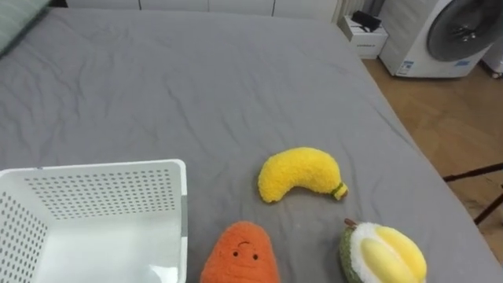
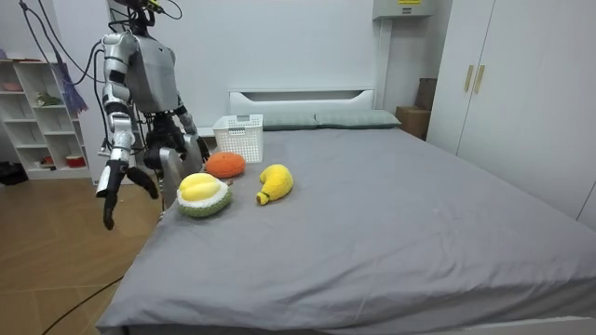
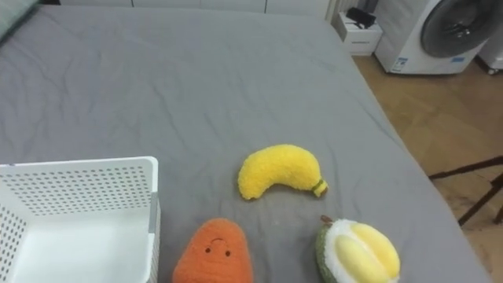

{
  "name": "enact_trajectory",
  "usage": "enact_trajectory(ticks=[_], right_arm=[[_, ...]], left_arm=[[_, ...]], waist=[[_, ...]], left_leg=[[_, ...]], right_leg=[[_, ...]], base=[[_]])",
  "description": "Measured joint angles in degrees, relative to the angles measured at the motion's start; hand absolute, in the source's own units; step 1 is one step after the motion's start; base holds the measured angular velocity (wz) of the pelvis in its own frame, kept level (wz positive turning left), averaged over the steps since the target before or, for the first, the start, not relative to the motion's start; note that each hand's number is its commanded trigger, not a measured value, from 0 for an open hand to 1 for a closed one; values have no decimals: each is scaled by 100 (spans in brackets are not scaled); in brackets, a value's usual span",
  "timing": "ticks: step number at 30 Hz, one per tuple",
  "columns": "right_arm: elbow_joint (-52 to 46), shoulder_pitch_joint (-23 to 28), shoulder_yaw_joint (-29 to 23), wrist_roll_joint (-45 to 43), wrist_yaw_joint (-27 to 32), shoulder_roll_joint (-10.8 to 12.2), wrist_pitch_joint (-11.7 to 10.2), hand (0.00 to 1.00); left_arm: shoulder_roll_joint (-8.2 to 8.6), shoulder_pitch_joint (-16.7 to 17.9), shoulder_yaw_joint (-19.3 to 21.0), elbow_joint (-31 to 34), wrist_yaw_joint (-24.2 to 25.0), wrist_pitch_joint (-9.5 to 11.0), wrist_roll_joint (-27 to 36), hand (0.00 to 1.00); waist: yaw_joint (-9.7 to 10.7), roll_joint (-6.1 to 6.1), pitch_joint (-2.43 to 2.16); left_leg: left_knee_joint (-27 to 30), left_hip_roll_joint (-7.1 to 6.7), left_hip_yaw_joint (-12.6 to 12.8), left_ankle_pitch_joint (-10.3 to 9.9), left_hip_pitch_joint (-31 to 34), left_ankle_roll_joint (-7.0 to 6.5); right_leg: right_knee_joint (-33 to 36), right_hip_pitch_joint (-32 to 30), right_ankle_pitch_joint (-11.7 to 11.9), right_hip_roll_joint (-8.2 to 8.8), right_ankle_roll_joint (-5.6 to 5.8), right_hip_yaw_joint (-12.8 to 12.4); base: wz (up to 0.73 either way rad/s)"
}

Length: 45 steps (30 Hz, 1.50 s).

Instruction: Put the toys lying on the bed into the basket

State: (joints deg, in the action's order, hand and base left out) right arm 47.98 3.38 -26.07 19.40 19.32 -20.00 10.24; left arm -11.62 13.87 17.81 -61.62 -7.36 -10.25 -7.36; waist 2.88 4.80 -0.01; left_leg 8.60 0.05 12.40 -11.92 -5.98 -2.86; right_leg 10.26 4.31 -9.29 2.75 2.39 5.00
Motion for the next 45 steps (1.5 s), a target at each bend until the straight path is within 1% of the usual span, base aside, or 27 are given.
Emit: enact_trajectory(ticks=[1, 2, 3, 4, 6, 7, 8, 9, 10, 11, 15, 19, 21, 24, 27, 29, 31, 33, 35, 37, 39, 42, 45], right_arm=[[-563, 0, 41, -4, 88, 22, -36, 0], [-820, 0, 81, -9, 119, 27, -72, 0], [-1240, 1, 174, -82, 150, 28, -146, 0], [-1545, 3, 287, -167, 195, 35, -258, 0], [-1860, 4, 474, -260, 230, 42, -347, 0], [-2068, 33, 516, -366, 223, 104, -347, 0], [-2183, 60, 518, -367, 219, 150, -347, 0], [-2382, 71, 568, -364, 169, 244, -347, 0], [-2509, 74, 684, -361, 81, 284, -347, 0], [-2564, 78, 731, -360, 24, 296, -346, 0], [-2704, 53, 1044, -420, -302, 309, -346, 0], [-2604, 54, 1376, -658, -522, 317, -330, 0], [-2524, 54, 1407, -939, -605, 372, -329, 0], [-2015, 53, 1544, -1675, -642, 411, -332, 0], [-1437, 67, 1688, -2015, -803, 462, -310, 0], [-1202, 73, 1811, -2058, -911, 460, -291, 0], [-851, 69, 1896, -2219, -1152, 461, -277, 0], [-684, 59, 1979, -2321, -1336, 461, -266, 0], [-503, 37, 1985, -2462, -1500, 460, -262, 0], [-332, 32, 1981, -2476, -1644, 457, -263, 0], [-162, 8, 1982, -2484, -1714, 456, -267, 0], [166, -77, 1984, -2674, -1763, 444, -269, 0], [487, -191, 2028, -2863, -1830, 414, -286, 0]], left_arm=[[3, 9, -7, 1, 0, 36, -4, 0], [4, 9, -8, 9, 0, 54, -10, 0], [9, 15, -9, 13, 0, 83, -20, 0], [9, 30, -32, 30, 0, 116, -24, 0], [19, 111, -114, 89, -3, 200, -20, 0], [47, 171, -113, 136, -3, 235, -22, 0], [60, 200, -113, 149, -3, 241, -22, 0], [92, 277, -114, 152, -3, 239, -25, 0], [123, 349, -114, 161, -3, 230, -41, 0], [141, 362, -114, 172, -3, 223, -53, 0], [214, 440, -135, 196, -3, 204, -75, 0], [222, 430, -314, 201, -5, 184, -76, 0], [222, 401, -329, 206, -1, 158, -98, 0], [221, 373, -330, 256, 4, 144, -186, 0], [222, 370, -338, 253, -5, 145, -187, 0], [227, 372, -341, 251, -40, 139, -211, 0], [224, 316, -337, 250, -99, 66, -247, 0], [225, 308, -338, 234, -98, 39, -247, 0], [225, 309, -334, 221, -97, -15, -247, 0], [225, 307, -333, 223, -89, -104, -241, 0], [226, 300, -335, 223, -80, -134, -238, 0], [227, 261, -339, 221, -74, -141, -241, 0], [224, 204, -349, 215, -72, -142, -248, 0]], waist=[[-13, -1, -7], [-17, -10, 4], [-24, -21, 4], [-57, -34, 7], [-107, -32, 2], [-170, -38, 4], [-190, -38, 6], [-193, -56, 10], [-176, -72, 7], [-176, -85, 12], [-197, -139, -12], [-178, -162, -4], [-171, -163, -5], [-221, -153, -11], [-297, -154, -13], [-316, -155, -12], [-334, -144, -16], [-352, -144, -17], [-365, -147, -18], [-385, -119, -19], [-419, -93, -21], [-491, -93, -19], [-496, -96, -18]], left_leg=[[5, 7, 5, 5, 40, 5], [5, 8, 5, 6, 42, 6], [4, 14, 3, 6, 41, 8], [-2, 20, 0, 8, 34, 13], [4, 22, 4, 10, 22, 17], [10, 21, 4, 11, 3, 18], [9, 21, 0, 11, -15, 18], [7, 21, -18, 9, -46, 18], [8, 20, -38, 8, -54, 17], [2, 18, -52, 7, -47, 15], [20, 15, -86, 7, -29, 14], [98, 15, -123, 4, 50, 10], [105, 13, -137, 3, 68, 10], [101, 14, -150, 3, 61, 12], [95, 13, -148, 3, 40, 12], [100, 13, -151, 4, 42, 12], [100, 12, -188, 3, 43, 12], [110, 11, -209, 3, 39, 12], [116, 11, -228, 3, 39, 11], [130, 11, -276, 3, 40, 12], [162, 11, -317, -5, 40, 18], [216, 13, -349, -51, 44, 19], [237, 13, -383, -59, 46, 18]], right_leg=[[58, -32, 4, -5, -1, 2], [52, -31, 4, -8, -2, 1], [48, -28, 6, -14, -5, 2], [44, -19, 8, -22, -8, 2], [39, -3, 9, -23, -10, 19], [37, 12, 9, -23, -10, 23], [34, 27, 9, -23, -9, 28], [33, 58, 10, -20, -9, 44], [33, 75, 10, -14, -8, 59], [34, 78, 10, -9, -8, 72], [50, 89, 10, 2, -8, 96], [50, 65, 10, 10, -8, 138], [40, 57, 10, 12, -9, 153], [32, 65, 10, 11, -9, 171], [34, 70, 10, 7, -9, 172], [35, 76, 10, 8, -9, 177], [36, 106, 10, 14, -9, 222], [35, 127, 10, 16, -9, 237], [38, 135, 10, 20, -9, 260], [34, 163, 10, 21, -9, 301], [33, 191, 10, 20, -9, 313], [33, 216, 10, 14, -9, 322], [36, 232, 10, 19, -9, 370]], base=[[-4], [0], [0], [0], [2], [0], [0], [3], [5], [6], [4], [2], [5], [1], [0], [2], [8], [7], [6], [9], [8], [1], [5]])
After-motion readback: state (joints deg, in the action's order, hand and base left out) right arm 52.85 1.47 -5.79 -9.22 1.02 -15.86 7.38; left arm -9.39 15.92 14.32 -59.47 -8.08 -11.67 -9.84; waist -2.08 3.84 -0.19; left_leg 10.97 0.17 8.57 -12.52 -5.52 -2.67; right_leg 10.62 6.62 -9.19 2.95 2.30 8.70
